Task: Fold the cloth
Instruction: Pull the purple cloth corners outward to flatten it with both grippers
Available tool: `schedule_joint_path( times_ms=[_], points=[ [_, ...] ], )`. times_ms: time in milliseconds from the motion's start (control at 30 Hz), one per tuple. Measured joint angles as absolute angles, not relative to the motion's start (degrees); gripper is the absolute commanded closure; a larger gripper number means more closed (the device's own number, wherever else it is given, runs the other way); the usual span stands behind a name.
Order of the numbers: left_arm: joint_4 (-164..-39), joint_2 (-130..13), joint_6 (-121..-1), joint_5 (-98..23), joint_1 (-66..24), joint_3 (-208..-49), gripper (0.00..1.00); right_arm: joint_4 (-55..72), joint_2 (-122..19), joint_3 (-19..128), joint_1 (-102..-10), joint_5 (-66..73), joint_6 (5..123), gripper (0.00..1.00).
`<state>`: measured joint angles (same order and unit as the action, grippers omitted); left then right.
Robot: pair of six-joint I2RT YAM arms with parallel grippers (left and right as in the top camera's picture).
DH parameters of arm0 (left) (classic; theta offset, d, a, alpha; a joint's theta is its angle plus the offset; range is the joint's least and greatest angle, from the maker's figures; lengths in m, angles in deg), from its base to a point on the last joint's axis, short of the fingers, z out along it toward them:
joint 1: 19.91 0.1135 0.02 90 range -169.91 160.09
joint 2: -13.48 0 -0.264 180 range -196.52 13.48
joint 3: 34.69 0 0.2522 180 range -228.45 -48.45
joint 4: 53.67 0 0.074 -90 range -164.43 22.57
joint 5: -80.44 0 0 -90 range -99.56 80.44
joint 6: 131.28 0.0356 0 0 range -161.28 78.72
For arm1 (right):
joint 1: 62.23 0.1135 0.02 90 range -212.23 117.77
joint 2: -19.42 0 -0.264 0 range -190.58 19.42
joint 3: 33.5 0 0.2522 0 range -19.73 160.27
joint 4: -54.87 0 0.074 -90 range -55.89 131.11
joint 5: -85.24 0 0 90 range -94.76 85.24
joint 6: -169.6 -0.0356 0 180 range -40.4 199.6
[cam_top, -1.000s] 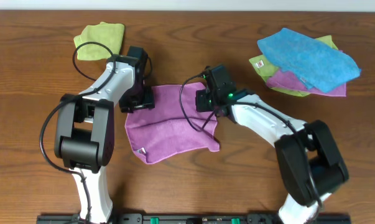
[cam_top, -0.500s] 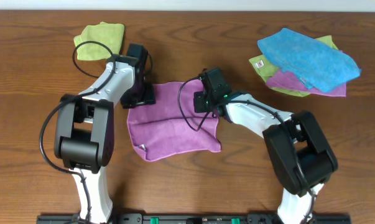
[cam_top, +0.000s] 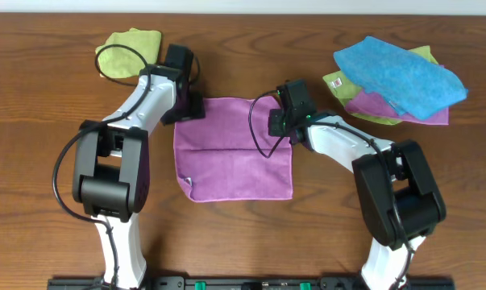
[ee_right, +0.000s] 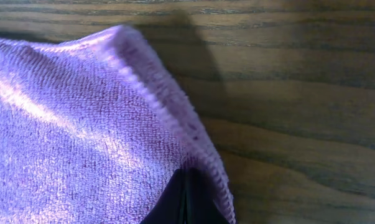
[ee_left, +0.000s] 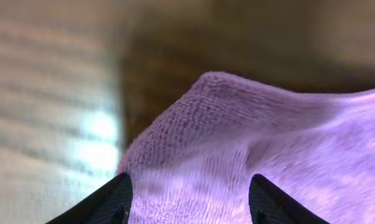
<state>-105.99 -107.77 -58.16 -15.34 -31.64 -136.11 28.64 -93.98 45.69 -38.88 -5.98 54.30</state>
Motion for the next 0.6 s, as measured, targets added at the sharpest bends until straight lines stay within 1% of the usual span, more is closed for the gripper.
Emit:
schedule_joint_path(
  times_ms=[100, 367, 467, 533, 567, 600],
  points=[
    [-104.01, -107.81, -58.18, -15.05, -31.64, -136.70, 0.38, 27.87, -93.98, 45.87, -38.79, -6.83, 52.90, 0.99],
    [-103.70, -110.26, -58.18, -14.68, -31.64, -137.11, 0.37, 24.66, -93.96, 46.61, -38.27, -12.14, 47.85, 0.99],
    [-103.98, -110.41, -58.12, -14.66, -31.64, -137.29, 0.34, 24.68, -93.96, 46.61, -38.27, -12.91, 47.02, 0.99],
    [-104.42, -110.52, -58.21, -14.66, -31.64, -137.57, 0.34, 25.14, -93.96, 46.59, -38.27, -13.39, 46.91, 0.98],
    [-104.49, -110.56, -58.21, -14.66, -31.64, -137.70, 0.34, 25.31, -93.98, 46.57, -38.27, -13.41, 46.91, 0.94],
    [-104.53, -110.61, -58.21, -14.66, -31.64, -137.81, 0.29, 25.71, -93.98, 46.53, -38.27, -13.36, 46.93, 0.75]
  ],
)
